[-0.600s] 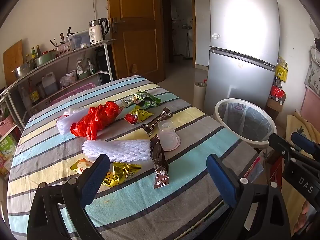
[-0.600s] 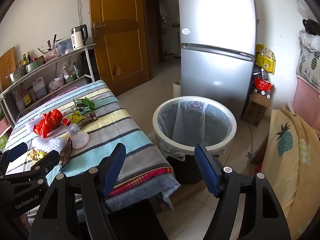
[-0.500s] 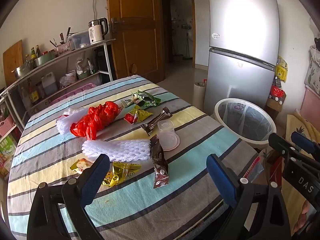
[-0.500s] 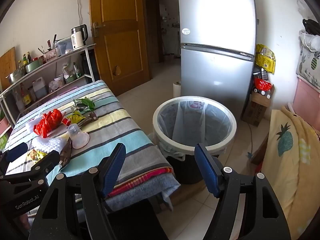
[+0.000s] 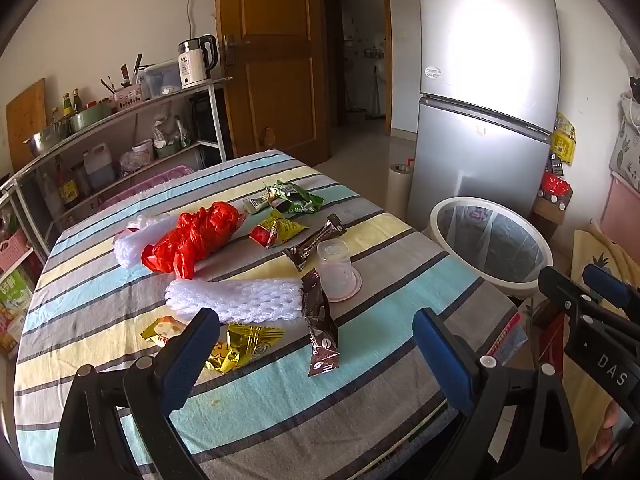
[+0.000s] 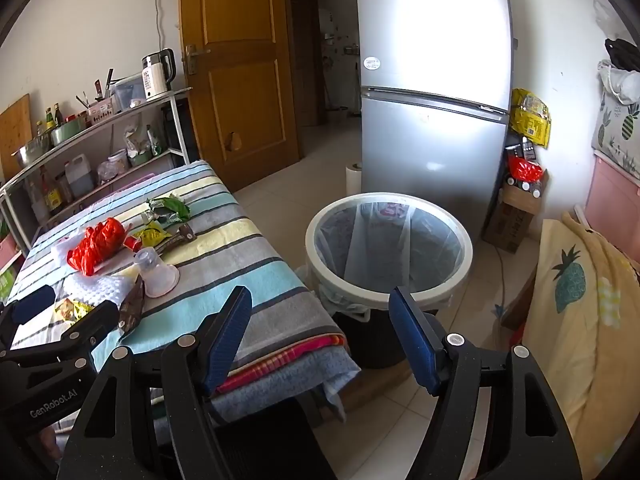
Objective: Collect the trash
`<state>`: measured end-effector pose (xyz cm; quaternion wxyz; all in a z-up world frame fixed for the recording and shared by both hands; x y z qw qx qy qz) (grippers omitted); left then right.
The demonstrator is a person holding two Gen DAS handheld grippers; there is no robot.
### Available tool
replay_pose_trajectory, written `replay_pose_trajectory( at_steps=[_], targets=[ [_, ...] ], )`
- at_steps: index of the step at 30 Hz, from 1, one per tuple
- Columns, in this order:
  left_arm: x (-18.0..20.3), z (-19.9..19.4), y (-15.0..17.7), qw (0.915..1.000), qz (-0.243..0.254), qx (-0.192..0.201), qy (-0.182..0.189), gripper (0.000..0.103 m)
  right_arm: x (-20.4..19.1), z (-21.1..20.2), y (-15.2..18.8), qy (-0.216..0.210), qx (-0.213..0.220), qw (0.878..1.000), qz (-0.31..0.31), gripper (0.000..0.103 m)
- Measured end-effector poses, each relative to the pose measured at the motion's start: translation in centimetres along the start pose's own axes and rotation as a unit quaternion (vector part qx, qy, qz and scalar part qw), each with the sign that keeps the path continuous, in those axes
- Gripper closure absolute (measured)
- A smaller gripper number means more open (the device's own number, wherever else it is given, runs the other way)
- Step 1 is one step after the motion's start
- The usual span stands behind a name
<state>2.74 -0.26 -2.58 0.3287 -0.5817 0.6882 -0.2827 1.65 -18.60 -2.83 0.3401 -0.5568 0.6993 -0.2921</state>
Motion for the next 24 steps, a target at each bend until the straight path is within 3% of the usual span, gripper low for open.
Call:
replay_pose_trajectory(
  at_steps=[24],
  targets=[
    [-0.05,0.16,-0.07,1.0,-0.001,0.0,0.001,0.005,-0.01,-0.15,0.0,-0.001,0.001,1.0,-0.001,0.031]
  ],
)
Point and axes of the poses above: each gripper's, at about its wrist camera, not at the fingertips, and z roughly the way its jaws point, x to its right, y to its underside, the point moved 4 cm from there along z, roughly the way its jaws point, and after that the axes turned 6 degrees about z, right-handed, at the moved point
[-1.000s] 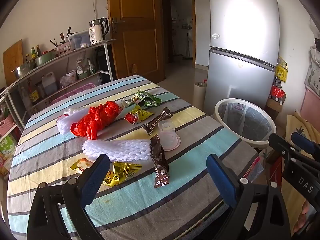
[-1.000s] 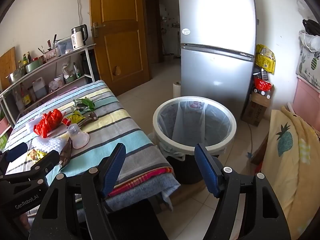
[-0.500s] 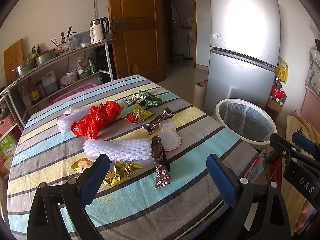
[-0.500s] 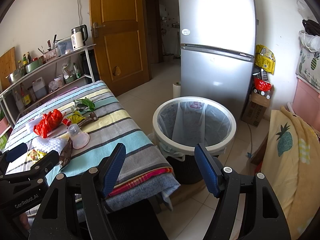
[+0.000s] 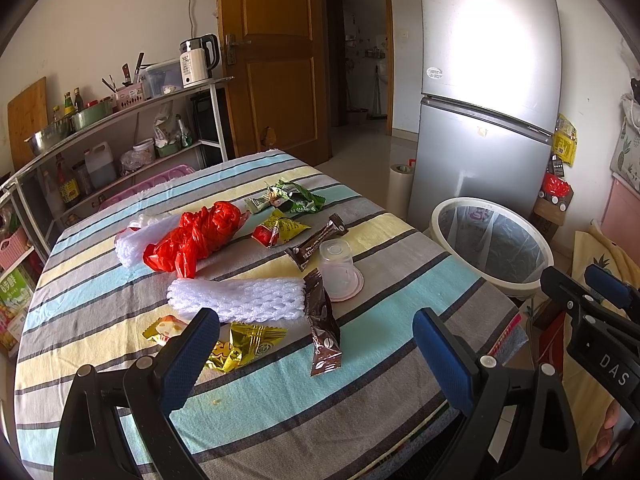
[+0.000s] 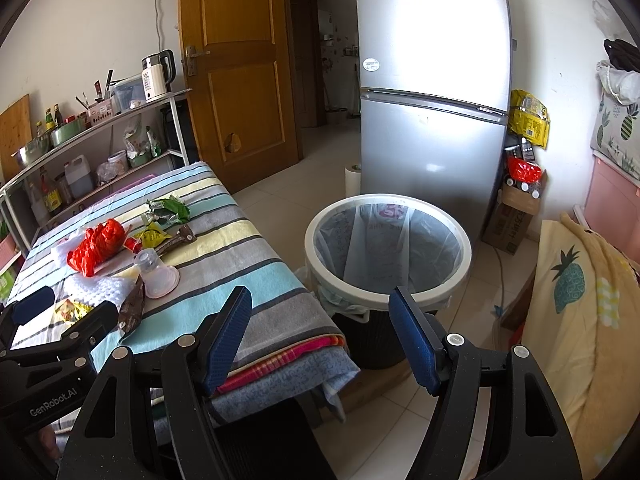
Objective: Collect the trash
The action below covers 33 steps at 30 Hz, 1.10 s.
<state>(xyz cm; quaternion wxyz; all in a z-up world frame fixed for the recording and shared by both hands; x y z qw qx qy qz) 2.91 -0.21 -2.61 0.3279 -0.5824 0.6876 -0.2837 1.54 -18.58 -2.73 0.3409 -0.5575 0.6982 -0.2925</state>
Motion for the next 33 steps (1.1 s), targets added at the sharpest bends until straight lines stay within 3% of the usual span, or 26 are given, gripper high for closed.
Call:
replay_pose_trajectory(
  at_steps=[33],
  targets=[
    [-0.59,0.0,0.08,1.0,-0.001,-0.001,0.0,0.005,-0.03,-0.06,-0.01,0.0,-0.001,1.0,0.0,0.031]
  ],
)
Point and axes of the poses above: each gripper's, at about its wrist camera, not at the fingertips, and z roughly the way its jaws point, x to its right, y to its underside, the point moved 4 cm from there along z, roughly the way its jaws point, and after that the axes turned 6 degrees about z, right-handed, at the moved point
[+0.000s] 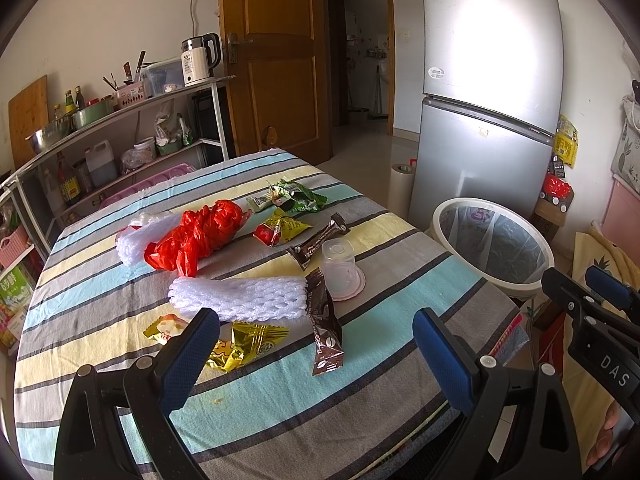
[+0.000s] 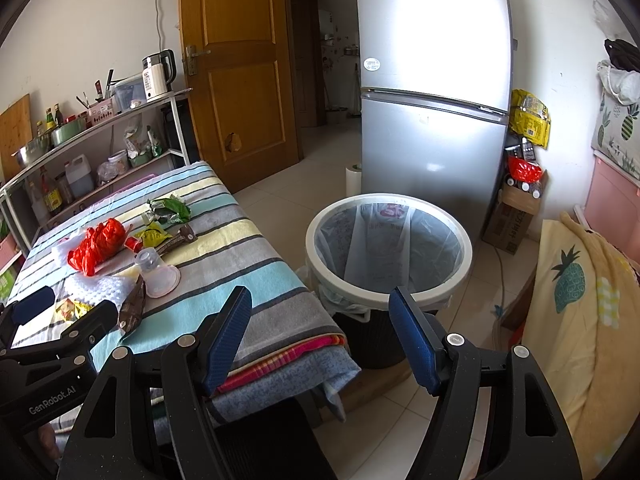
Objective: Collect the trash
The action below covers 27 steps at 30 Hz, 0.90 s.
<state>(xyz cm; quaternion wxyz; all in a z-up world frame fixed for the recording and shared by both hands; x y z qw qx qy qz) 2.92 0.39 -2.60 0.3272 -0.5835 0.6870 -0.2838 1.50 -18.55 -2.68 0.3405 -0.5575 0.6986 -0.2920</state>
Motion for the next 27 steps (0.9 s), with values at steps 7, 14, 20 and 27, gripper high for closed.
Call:
replay_pose_trajectory(
  at_steps=[7,14,20,27],
  targets=[
    [-0.2,0.1,0.0,1.0,0.0,-0.001,0.0,0.005,0.0,0.0,0.0,0.0,0.0,1.0,0.0,0.031],
    [-0.4,0.0,0.1,1.0,-0.003,-0.002,-0.002,0.005,0.0,0.1,0.0,0.0,0.0,1.0,-0.001,0.031],
    [-0.6,0.0,0.0,1.0,-0.007,-0.003,-0.003,0.005,-0.1,0.2,0.0,-0.003,-0.002,1.0,-0.002,0.031],
    [-2.3,-0.3,0.3,0.9996,-0.027,-0.004,-0.011,0.005,-1.4,0.5,0.2,-0.044,0.005,0.999,-0.015,0.031]
  ],
)
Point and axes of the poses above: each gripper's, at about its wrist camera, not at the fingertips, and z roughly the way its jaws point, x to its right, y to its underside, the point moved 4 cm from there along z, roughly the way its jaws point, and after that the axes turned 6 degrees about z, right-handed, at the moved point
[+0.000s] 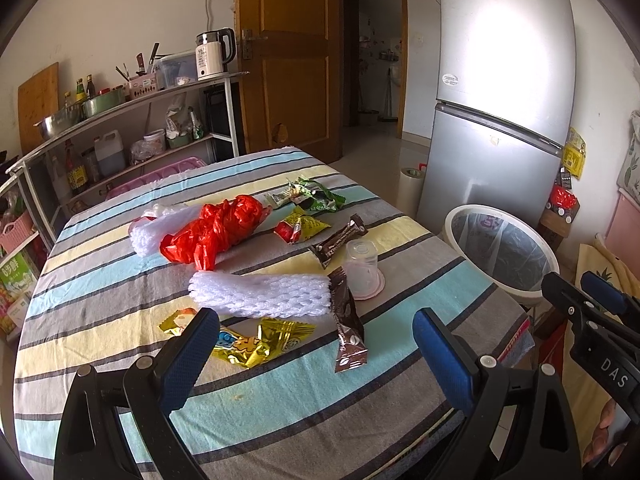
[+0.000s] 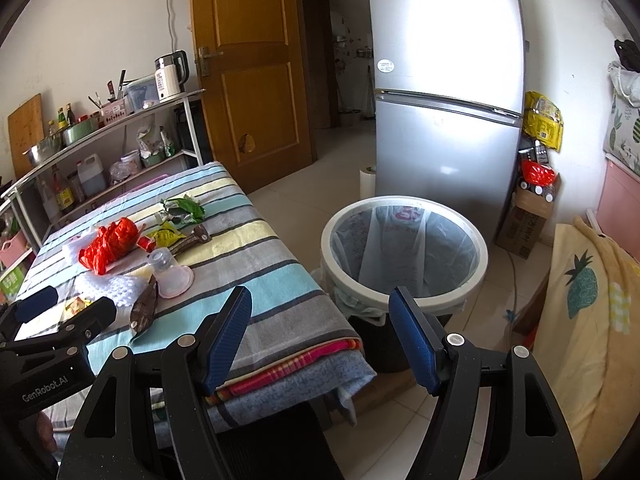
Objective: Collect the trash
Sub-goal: 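Grasp the clear plastic cup with the right gripper while the left gripper approaches the yellow wrapper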
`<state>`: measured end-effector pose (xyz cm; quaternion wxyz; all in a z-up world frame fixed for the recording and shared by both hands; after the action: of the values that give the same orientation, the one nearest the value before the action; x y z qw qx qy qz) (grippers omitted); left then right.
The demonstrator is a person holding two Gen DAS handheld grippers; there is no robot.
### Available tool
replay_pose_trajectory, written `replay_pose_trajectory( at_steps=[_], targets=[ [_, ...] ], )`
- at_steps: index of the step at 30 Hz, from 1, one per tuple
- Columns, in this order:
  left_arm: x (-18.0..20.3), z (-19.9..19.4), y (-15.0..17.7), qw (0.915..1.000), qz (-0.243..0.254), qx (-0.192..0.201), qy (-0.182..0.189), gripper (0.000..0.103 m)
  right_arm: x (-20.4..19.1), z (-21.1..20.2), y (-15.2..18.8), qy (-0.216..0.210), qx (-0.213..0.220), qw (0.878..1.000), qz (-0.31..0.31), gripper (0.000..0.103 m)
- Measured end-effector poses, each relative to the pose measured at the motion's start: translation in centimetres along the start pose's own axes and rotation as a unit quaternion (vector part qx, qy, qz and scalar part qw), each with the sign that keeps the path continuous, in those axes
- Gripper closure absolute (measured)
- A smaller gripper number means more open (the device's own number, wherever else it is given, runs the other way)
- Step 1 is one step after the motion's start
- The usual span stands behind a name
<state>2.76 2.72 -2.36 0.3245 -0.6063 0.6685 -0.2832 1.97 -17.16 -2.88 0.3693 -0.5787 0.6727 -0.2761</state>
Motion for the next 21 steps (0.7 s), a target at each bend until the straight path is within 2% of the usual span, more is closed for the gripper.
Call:
replay_pose_trajectory(
  at_steps=[5,9,12,18,21],
  targets=[
    [-3.1,0.1,0.6,0.999,-0.037,-0.006,-0.024,0.005,-3.2,0.9,-0.1,-0.065,0.006,0.997,-0.047,0.031],
    [-6.0,0.3,1.6,0.9963,-0.07,-0.019,-0.046,0.005,-5.8,2.7,-0.2,-0.124,-0.014,0.989,-0.077,0.031],
    [-8.2,0.3,2.3,0.993,-0.097,-0.027,-0.061,0.005,-7.4,4.0,-0.6,-0.145,-0.015,0.985,-0.092,0.031],
    [-10.8,0.4,3.5,0.988,-0.131,-0.039,-0.073,0.005,-9.9,6.8,-0.8,-0.177,-0.046,0.976,-0.12,0.031],
    [-11.2,1.1,4.0,0.9855,-0.15,-0.055,-0.056,0.005,-10.6,8.1,-0.7,-0.186,-0.06,0.971,-0.135,0.031]
  ],
)
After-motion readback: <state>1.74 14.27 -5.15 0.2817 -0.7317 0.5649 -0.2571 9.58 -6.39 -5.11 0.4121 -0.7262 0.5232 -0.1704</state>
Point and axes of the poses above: each gripper's, at about its wrist camera, not at the fingertips, and z roughly the way its jaws point, x to its right, y to its underside, the point moved 4 cm from there along z, roughly the way its jaws point, and after that the axes turned 6 degrees about z, right-handed, at the moved point
